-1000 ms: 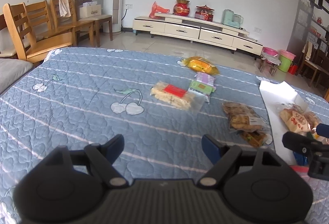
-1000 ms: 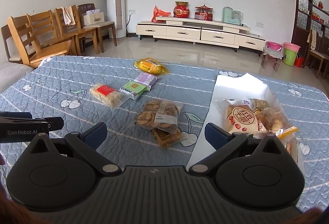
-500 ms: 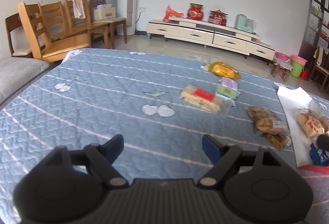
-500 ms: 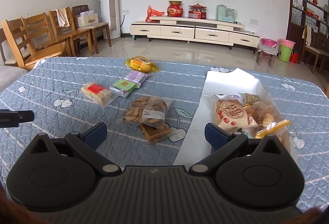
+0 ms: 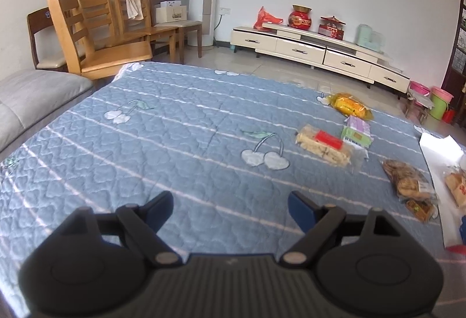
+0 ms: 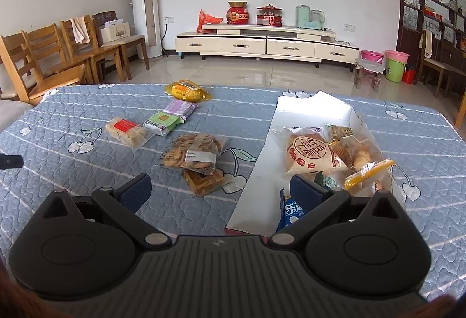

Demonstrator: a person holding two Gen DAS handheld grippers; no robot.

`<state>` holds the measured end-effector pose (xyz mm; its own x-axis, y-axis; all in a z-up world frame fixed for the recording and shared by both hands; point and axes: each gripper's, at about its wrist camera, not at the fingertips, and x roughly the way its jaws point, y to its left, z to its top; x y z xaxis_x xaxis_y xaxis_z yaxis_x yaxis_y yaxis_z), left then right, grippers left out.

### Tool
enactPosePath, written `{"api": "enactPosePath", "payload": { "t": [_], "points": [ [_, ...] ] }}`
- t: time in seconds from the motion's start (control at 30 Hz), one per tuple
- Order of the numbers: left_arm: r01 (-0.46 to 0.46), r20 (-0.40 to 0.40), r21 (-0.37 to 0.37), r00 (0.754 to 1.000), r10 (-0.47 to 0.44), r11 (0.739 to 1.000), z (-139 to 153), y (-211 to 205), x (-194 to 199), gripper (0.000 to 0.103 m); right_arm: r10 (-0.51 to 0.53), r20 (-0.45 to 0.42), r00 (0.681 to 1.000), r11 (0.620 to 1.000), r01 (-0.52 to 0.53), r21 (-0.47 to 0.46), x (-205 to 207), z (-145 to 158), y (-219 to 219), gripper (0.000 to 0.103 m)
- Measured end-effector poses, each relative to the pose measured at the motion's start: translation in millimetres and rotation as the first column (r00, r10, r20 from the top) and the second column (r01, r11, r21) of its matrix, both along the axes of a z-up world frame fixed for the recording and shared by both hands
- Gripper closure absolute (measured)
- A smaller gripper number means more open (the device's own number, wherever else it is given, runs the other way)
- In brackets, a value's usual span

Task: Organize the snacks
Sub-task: 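Withdraw both tools from the white box back over the table, then grasp the red-labelled cracker pack with the left tool while the right tool approaches the biscuit bag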

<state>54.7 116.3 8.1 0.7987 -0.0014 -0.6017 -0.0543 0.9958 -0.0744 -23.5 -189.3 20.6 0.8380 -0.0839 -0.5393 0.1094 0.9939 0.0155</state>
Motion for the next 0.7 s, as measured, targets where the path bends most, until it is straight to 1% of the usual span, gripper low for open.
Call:
{"api": "enactPosePath", "payload": {
  "t": [0.07, 0.13, 0.23, 0.3, 0.37, 0.43, 0.5, 0.53, 0.6, 0.7],
  "points": [
    [0.016, 0.007, -0.012, 1.000, -0.016, 1.000, 1.3, -8.6, 9.9, 0.011, 0.002, 0.002, 1.000, 1.000, -0.002, 0.003, -0.3, -0.4, -0.9, 0.000],
    [0.034, 0.015, -0.035, 0.999, -0.033, 0.999, 0.9, -20.0, 22.8, 0.009, 0.003, 0.004, 1.000, 1.000, -0.003, 0.008, -0.2, -0.9, -0.6, 0.000],
    [0.057, 0.017, -0.060, 0.998, -0.056, 0.997, -0.4, -46.0, 51.6, 0.009, 0.008, 0.008, 1.000, 1.000, -0.008, 0.018, 0.7, -1.6, -0.6, 0.000],
    [0.069, 0.007, -0.081, 0.998, -0.068, 0.994, -2.7, -63.6, 73.2, 0.008, 0.014, 0.009, 1.000, 1.000, -0.014, 0.017, 1.7, -2.4, 0.1, 0.000],
    [0.063, -0.011, -0.084, 0.998, -0.064, 0.994, -5.8, -81.8, 96.4, 0.008, 0.025, 0.011, 1.000, 1.000, -0.025, 0.015, 2.7, -2.7, 1.2, 0.000],
    [0.028, -0.034, -0.077, 0.999, -0.031, 0.997, -9.6, -95.6, 119.7, 0.008, 0.032, 0.012, 0.999, 0.999, -0.032, 0.010, 3.5, -3.3, 1.2, 0.000],
    [-0.032, -0.064, -0.051, 0.998, 0.029, 0.998, -15.0, -105.4, 142.7, 0.008, 0.037, 0.013, 0.999, 0.999, -0.037, 0.007, 4.1, -4.4, 1.3, 0.000],
    [-0.062, -0.088, -0.056, 0.994, 0.057, 0.997, -18.5, -108.5, 154.3, 0.008, 0.038, 0.013, 0.999, 0.999, -0.039, 0.007, 4.4, -5.1, 1.1, 0.000],
    [-0.119, -0.142, -0.071, 0.984, 0.108, 0.990, -27.2, -111.3, 173.3, 0.008, 0.041, 0.008, 0.999, 0.999, -0.041, 0.013, 6.1, -7.7, -0.3, 0.000],
    [-0.169, -0.210, -0.055, 0.966, 0.154, 0.984, -42.3, -115.3, 194.1, 0.008, 0.040, -0.004, 0.999, 0.999, -0.040, 0.018, 8.3, -13.0, -2.2, 0.000]
  ]
}}
